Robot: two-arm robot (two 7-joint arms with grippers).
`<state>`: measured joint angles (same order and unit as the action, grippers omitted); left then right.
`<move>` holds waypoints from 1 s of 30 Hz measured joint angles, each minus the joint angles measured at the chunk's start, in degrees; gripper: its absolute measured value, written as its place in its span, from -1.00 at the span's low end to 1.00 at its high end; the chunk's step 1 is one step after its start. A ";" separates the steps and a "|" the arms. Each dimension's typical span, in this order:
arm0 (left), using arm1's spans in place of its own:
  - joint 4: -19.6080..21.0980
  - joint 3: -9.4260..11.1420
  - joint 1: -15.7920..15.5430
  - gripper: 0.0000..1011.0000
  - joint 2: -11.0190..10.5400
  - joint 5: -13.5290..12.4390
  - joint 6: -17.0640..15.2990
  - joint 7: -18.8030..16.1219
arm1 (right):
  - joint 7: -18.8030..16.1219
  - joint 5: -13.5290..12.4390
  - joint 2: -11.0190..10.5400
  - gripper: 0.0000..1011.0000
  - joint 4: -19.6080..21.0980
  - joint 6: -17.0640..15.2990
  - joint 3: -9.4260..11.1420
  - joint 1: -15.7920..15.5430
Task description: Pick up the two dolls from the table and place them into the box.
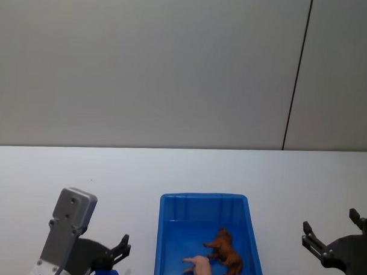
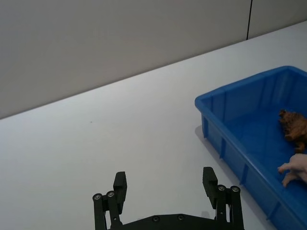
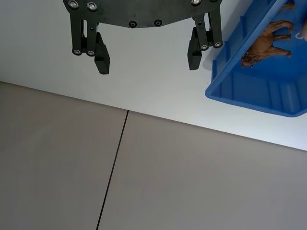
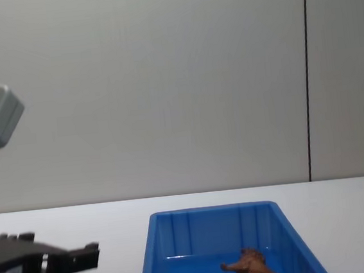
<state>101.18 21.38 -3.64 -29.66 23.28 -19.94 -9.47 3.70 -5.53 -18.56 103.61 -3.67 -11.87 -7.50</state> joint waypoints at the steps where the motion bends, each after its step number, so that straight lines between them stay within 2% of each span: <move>1: -0.22 -0.07 0.30 0.98 -0.04 0.47 -0.25 -0.21 | 0.00 0.00 -0.01 0.98 0.00 0.00 0.00 0.00; 14: -2.16 -0.45 1.44 0.96 0.14 2.46 -1.49 -0.52 | 0.03 0.01 -0.01 0.98 0.01 0.00 -0.01 -0.03; 20: -3.18 -0.54 1.64 0.71 0.45 2.93 -1.98 0.01 | 0.03 0.01 -0.01 0.98 0.01 -0.01 -0.01 -0.02; 24: -3.93 -0.59 1.70 0.44 0.73 3.11 -2.27 0.31 | 0.03 0.01 -0.01 0.98 0.01 0.00 -0.01 -0.02; 25: -4.02 -0.60 1.71 0.44 0.77 3.15 -2.32 0.34 | 0.02 0.01 -0.01 0.98 0.01 0.00 -0.01 -0.02; 27: -4.36 -0.64 1.77 0.23 0.89 3.27 -2.42 0.39 | 0.02 0.01 -0.01 0.98 0.01 -0.01 -0.01 -0.02; 30: -4.65 -0.70 1.86 0.07 1.04 3.41 -2.53 0.41 | 0.02 0.01 -0.01 0.98 0.01 0.00 -0.01 -0.02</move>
<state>96.54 20.68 -1.78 -28.62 26.69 -22.47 -9.06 3.73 -5.52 -18.57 103.62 -3.68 -11.88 -7.52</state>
